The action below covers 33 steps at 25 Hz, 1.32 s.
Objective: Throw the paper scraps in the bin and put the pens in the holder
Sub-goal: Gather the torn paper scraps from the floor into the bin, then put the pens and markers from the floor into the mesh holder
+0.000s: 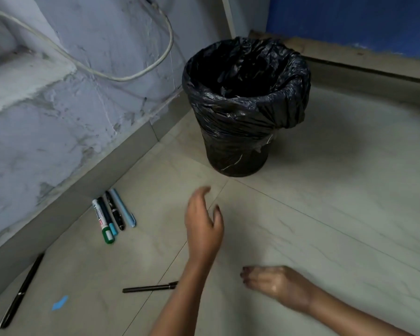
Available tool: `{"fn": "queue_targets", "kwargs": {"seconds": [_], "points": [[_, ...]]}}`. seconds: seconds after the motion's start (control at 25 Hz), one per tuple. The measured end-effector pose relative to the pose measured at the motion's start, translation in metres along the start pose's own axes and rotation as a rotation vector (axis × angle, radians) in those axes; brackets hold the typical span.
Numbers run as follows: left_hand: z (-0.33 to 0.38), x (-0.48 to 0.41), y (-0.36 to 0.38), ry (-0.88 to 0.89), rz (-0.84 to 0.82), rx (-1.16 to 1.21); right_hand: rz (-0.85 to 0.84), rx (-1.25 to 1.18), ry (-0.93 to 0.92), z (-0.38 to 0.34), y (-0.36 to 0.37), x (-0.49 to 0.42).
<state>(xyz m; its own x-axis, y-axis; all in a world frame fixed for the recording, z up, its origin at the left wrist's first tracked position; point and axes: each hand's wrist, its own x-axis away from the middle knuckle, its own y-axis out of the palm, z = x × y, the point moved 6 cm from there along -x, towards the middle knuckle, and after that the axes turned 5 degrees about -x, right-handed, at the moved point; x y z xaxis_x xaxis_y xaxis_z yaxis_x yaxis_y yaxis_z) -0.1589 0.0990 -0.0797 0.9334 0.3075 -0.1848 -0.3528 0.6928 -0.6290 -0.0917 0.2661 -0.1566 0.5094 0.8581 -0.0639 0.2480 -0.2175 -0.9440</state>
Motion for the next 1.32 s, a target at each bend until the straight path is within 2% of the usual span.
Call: {"fn": "queue_targets", "kwargs": {"seconds": [0.08,0.16,0.2,0.28,0.32,0.4,0.48,0.52,0.56,0.6,0.64,0.68,0.8,0.84,0.92,1.0,1.2,1.32], "points": [[-0.042,0.037,0.03,-0.015,-0.329,-0.327,0.274,-0.239,0.144,0.015,-0.045,-0.028],[-0.061,0.056,0.045,0.045,-0.52,-0.617,0.581,-0.303,0.17,0.024,-0.109,-0.06],[-0.062,0.053,0.047,0.033,-0.58,-0.675,0.721,-0.276,0.156,0.022,-0.152,-0.075],[-0.057,0.041,0.05,0.042,-0.697,-0.646,0.943,-0.214,0.073,0.013,-0.232,-0.106],[-0.055,0.03,0.05,0.043,-0.737,-0.617,0.997,-0.128,0.057,0.015,-0.263,-0.122],[-0.043,0.007,0.044,0.023,-0.718,-0.575,0.898,-0.107,0.163,0.04,-0.299,-0.16],[-0.043,-0.005,0.045,-0.023,-0.786,-0.551,0.65,-0.095,0.306,0.064,-0.301,-0.184],[-0.045,-0.005,0.046,-0.044,-0.831,-0.559,0.601,-0.053,0.354,0.069,-0.294,-0.184],[-0.051,-0.003,0.047,-0.053,-0.865,-0.571,0.656,0.016,0.351,0.067,-0.287,-0.177],[-0.057,0.0,0.048,-0.047,-0.878,-0.574,0.791,0.076,0.28,0.055,-0.275,-0.164],[-0.064,0.006,0.049,-0.03,-0.869,-0.575,0.85,0.097,0.201,0.04,-0.251,-0.148],[-0.069,0.011,0.05,-0.001,-0.831,-0.571,0.789,0.103,0.151,0.027,-0.212,-0.132],[-0.079,0.034,0.048,0.099,-0.583,-0.517,0.226,-0.003,0.26,0.017,-0.058,-0.079],[-0.081,0.039,0.047,0.111,-0.49,-0.52,0.093,-0.018,0.336,0.02,-0.023,-0.058],[-0.083,0.046,0.047,0.072,-0.392,-0.554,-0.042,0.015,0.416,0.025,0.012,-0.034],[-0.08,0.044,0.046,0.045,-0.373,-0.583,-0.074,0.009,0.486,0.027,0.009,-0.032],[-0.079,0.039,0.047,-0.008,-0.476,-0.563,-0.111,0.009,0.535,0.027,0.002,-0.038],[-0.072,0.033,0.038,0.005,-0.642,-0.541,-0.136,0.009,0.549,0.028,0.003,-0.04]]}}
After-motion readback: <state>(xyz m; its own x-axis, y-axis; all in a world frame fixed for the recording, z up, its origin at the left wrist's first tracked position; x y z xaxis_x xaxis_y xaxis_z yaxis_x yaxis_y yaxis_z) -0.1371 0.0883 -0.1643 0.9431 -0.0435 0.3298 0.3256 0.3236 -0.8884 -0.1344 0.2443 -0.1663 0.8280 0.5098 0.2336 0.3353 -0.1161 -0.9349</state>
